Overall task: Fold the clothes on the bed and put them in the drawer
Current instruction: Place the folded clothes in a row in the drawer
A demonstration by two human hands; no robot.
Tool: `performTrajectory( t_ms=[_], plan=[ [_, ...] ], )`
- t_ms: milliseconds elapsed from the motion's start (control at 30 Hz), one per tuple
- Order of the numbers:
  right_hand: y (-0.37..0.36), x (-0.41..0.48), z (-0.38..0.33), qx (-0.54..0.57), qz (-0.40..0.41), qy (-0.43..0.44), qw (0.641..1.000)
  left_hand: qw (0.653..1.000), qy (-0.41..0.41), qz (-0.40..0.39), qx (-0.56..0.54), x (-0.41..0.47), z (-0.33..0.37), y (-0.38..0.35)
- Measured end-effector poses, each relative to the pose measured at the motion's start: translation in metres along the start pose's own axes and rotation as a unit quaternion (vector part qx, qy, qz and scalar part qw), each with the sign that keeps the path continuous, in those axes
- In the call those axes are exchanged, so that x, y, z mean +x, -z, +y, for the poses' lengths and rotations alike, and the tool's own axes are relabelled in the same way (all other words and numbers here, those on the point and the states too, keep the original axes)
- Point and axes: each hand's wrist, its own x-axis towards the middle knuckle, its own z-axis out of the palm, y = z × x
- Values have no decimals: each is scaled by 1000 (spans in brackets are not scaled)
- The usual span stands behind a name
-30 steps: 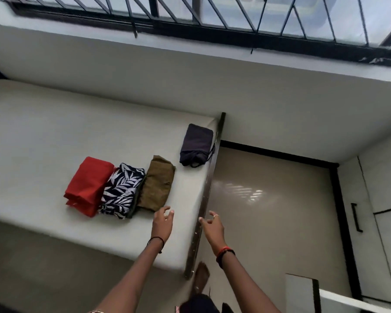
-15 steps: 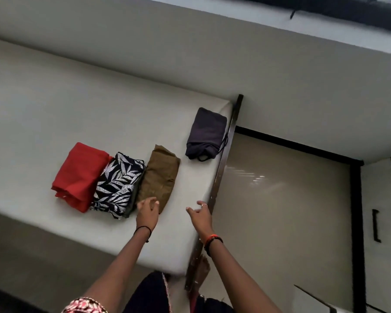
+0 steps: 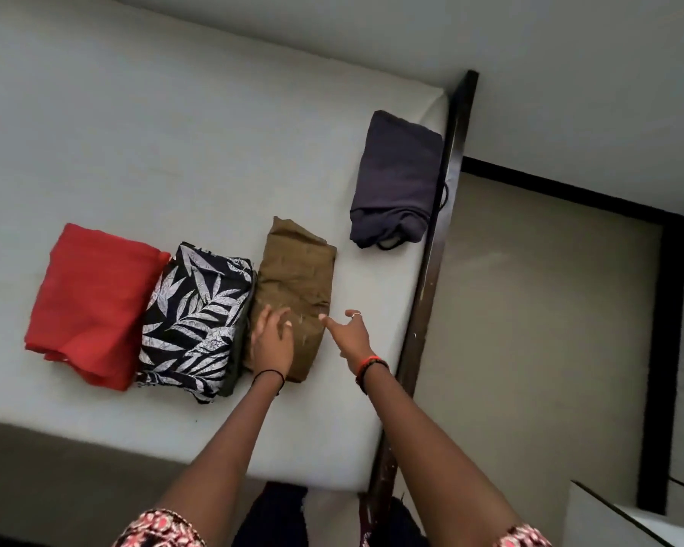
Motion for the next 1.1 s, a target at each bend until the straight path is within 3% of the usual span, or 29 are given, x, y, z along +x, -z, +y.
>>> performTrajectory(
  t_ms=[267, 633, 933, 1100],
  plan=[
    [-37, 50, -12, 106, 20, 5, 994, 998, 2, 61, -20, 22, -14, -7],
    [-44, 52, -26, 131, -39, -16, 990, 998, 20, 39, -46, 30, -17, 1],
    [-43, 34, -25, 69, -59, 86, 992, 997, -7, 29, -74, 27, -17, 8],
    [-7, -1, -12, 155, -88, 96, 979, 998, -8, 36, -47, 10, 1, 24]
  ],
)
